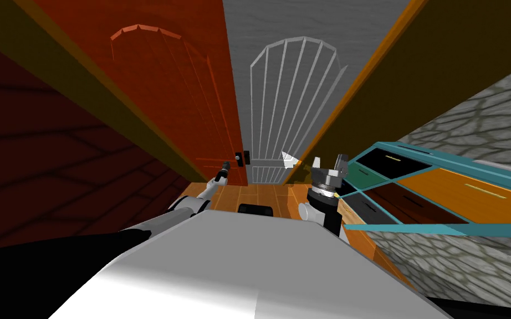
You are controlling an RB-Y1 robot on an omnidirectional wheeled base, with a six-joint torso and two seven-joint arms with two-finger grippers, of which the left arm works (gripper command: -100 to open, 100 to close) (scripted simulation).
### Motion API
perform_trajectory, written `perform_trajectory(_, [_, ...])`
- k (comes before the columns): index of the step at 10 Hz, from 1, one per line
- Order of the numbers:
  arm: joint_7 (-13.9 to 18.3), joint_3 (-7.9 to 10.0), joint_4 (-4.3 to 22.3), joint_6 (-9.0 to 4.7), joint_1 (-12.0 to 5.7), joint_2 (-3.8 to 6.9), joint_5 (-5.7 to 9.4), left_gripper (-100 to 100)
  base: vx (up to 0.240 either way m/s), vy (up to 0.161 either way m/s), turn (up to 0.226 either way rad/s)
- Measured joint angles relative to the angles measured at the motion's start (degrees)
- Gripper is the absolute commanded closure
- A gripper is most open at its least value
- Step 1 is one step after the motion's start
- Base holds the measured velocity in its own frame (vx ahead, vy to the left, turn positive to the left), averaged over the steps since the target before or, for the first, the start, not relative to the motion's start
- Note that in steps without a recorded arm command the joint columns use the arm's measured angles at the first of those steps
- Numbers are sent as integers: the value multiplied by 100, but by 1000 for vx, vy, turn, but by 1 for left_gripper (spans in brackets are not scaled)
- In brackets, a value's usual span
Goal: Pull the door open
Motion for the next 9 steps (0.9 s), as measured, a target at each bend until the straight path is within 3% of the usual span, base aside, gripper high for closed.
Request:
perform_trajectory(4, [62, -169, -153, 61, -43, -89, -35, -100, -167, -77, -40])
perform_trajectory(5, [70, -177, -156, 57, -42, -93, -36, -100, -10, 72, 207])
perform_trajectory(6, [51, -100, -245, 144, 49, -11, -12, -100, 2, 95, 113])
perform_trajectory(7, [58, -75, -109, 107, 50, 34, -4, -100, 90, 140, 168])
perform_trajectory(9, [26, 69, -30, 53, 228, 164, 33, -100, 157, 122, 35])
